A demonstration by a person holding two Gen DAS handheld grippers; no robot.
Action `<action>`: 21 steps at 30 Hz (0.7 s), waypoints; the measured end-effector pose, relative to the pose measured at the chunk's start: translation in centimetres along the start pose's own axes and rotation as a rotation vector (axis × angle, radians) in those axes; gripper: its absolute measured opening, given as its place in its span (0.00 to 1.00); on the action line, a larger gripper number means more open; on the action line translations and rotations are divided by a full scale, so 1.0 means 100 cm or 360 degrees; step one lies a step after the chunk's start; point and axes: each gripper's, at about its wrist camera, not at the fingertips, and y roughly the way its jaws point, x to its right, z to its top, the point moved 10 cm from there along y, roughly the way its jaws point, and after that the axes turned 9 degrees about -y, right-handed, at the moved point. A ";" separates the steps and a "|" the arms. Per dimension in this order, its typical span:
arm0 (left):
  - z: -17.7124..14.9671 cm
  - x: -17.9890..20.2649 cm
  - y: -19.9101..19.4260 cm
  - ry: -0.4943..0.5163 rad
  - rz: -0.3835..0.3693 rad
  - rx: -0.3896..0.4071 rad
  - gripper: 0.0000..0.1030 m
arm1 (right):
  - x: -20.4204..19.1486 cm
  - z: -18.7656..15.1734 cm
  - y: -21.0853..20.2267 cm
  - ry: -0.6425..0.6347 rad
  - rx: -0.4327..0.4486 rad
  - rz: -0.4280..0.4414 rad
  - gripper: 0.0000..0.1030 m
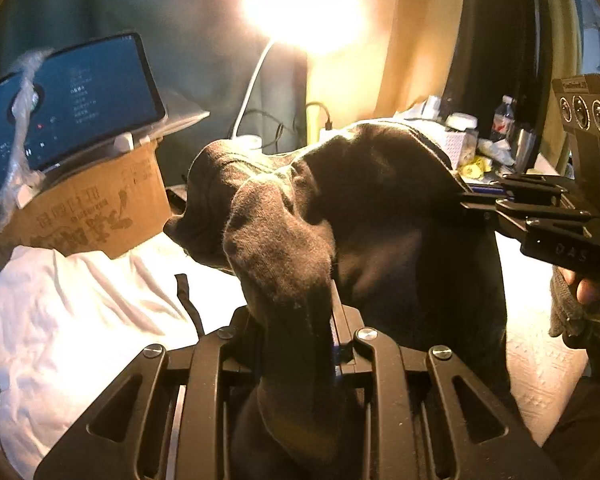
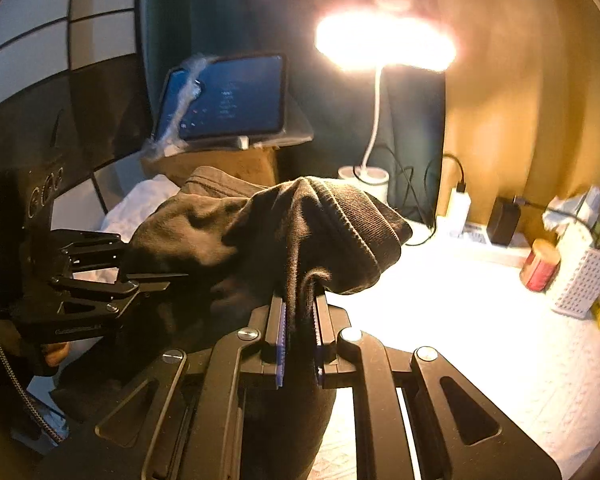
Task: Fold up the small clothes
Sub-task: 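Fold the raised collar end over with both grippers, lowering it onto the strip, then lay the collar end down on the bed and open both grippers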
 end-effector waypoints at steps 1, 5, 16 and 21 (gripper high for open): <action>-0.001 -0.002 0.005 -0.0003 0.0006 -0.0014 0.22 | 0.001 -0.001 0.003 0.0011 -0.0010 0.0006 0.12; -0.005 -0.006 0.021 -0.0018 0.0011 -0.0072 0.22 | 0.010 -0.008 0.020 0.0049 -0.0058 0.0025 0.12; -0.027 -0.024 0.065 -0.0079 0.0074 -0.0263 0.22 | 0.026 -0.039 0.068 0.0173 -0.0222 0.0096 0.12; -0.032 -0.031 0.076 -0.0133 0.0069 -0.0321 0.22 | 0.036 -0.056 0.088 0.0246 -0.0307 0.0114 0.12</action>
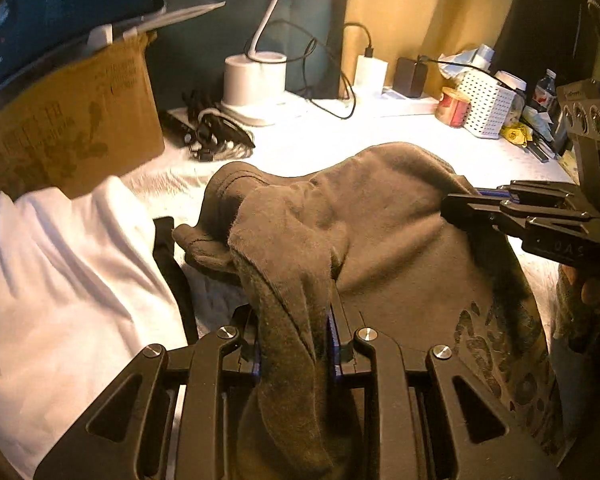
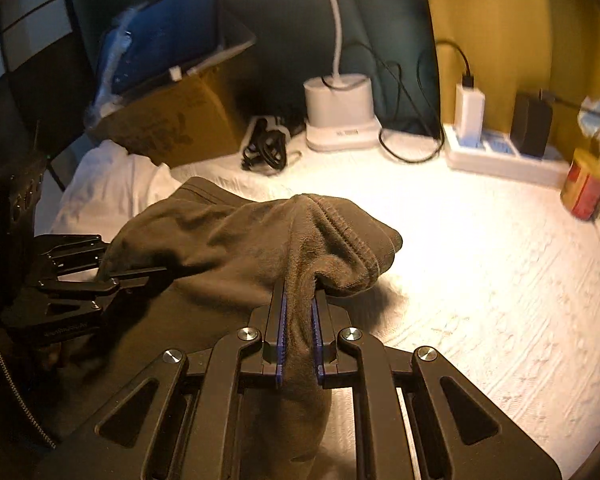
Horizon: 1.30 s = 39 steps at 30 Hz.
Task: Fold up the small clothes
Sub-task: 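Lay the collar end down on the bed and open both grippers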
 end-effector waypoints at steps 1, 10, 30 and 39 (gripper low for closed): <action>-0.001 -0.001 0.003 -0.0010 -0.0002 -0.0015 0.22 | 0.002 -0.002 0.003 0.0014 -0.0015 0.0002 0.12; 0.005 -0.008 0.014 -0.0061 0.0033 -0.0084 0.27 | 0.023 -0.011 0.028 0.0138 -0.0116 0.0054 0.19; 0.028 -0.032 0.030 -0.0178 0.0082 -0.0031 0.33 | 0.055 0.007 0.034 0.0195 -0.0060 -0.0114 0.54; 0.033 -0.032 0.015 -0.0135 0.0141 0.0029 0.33 | 0.071 -0.001 0.024 0.0248 -0.0085 -0.0211 0.57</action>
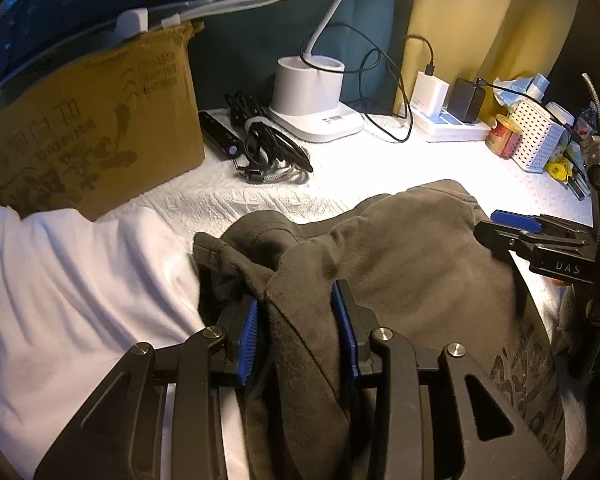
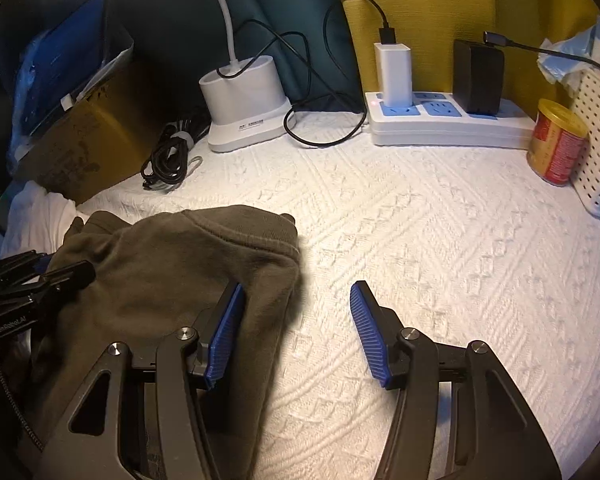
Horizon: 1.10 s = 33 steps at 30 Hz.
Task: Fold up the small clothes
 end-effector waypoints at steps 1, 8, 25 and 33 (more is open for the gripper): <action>0.000 0.000 -0.003 0.0002 0.0002 0.0008 0.33 | 0.000 -0.001 -0.001 0.0001 -0.0001 -0.0003 0.57; -0.003 0.000 -0.019 0.0009 0.0017 0.0052 0.33 | -0.006 -0.007 -0.012 0.0000 -0.0004 -0.0030 0.57; -0.035 0.023 -0.053 0.0038 -0.0019 0.0090 0.33 | -0.011 -0.030 -0.058 0.0018 0.0047 -0.0076 0.57; -0.054 0.041 -0.068 0.0053 -0.0042 0.0095 0.33 | -0.011 -0.051 -0.084 0.0033 0.0071 -0.0086 0.57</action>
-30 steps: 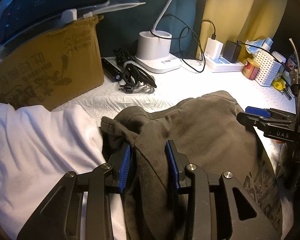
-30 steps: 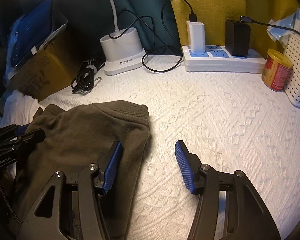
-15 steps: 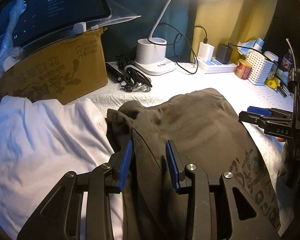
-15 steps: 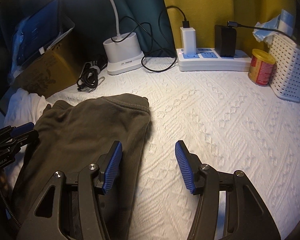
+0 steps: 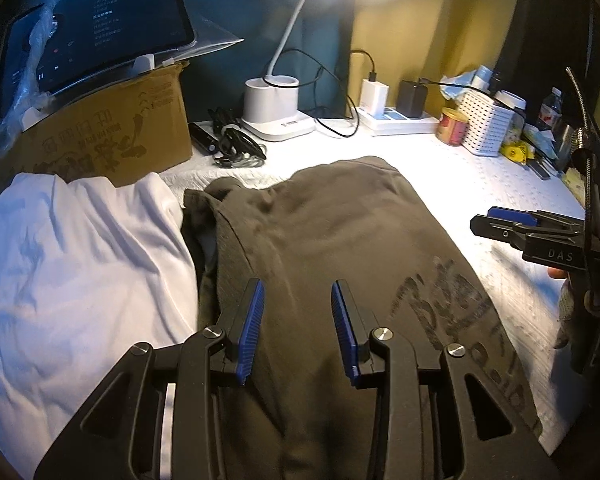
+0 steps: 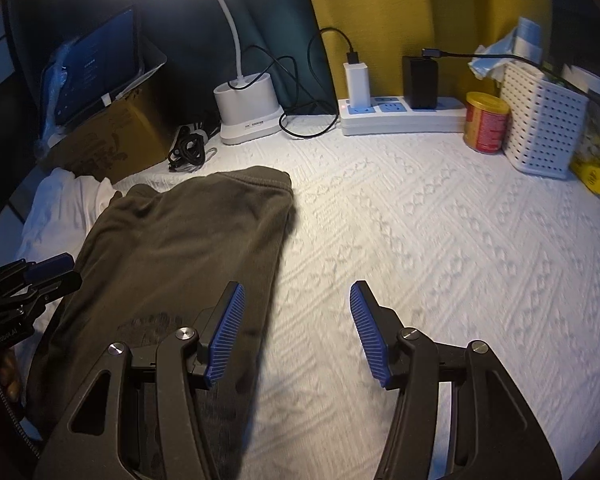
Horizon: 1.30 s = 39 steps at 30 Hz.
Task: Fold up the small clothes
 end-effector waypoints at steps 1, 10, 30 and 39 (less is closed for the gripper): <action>-0.002 0.002 -0.002 0.0002 -0.0001 0.0000 0.33 | -0.001 -0.003 -0.003 -0.0001 0.0000 0.0001 0.57; -0.022 0.028 -0.016 0.0036 -0.0040 0.0004 0.33 | 0.000 -0.026 -0.034 0.0002 0.0022 -0.0015 0.57; -0.058 0.100 -0.046 0.0140 -0.0211 0.0039 0.69 | 0.032 -0.081 -0.106 0.0110 0.0112 -0.0135 0.57; -0.058 0.139 -0.055 0.0210 -0.0277 0.0055 0.72 | 0.061 -0.097 -0.154 0.0181 0.0210 -0.0240 0.57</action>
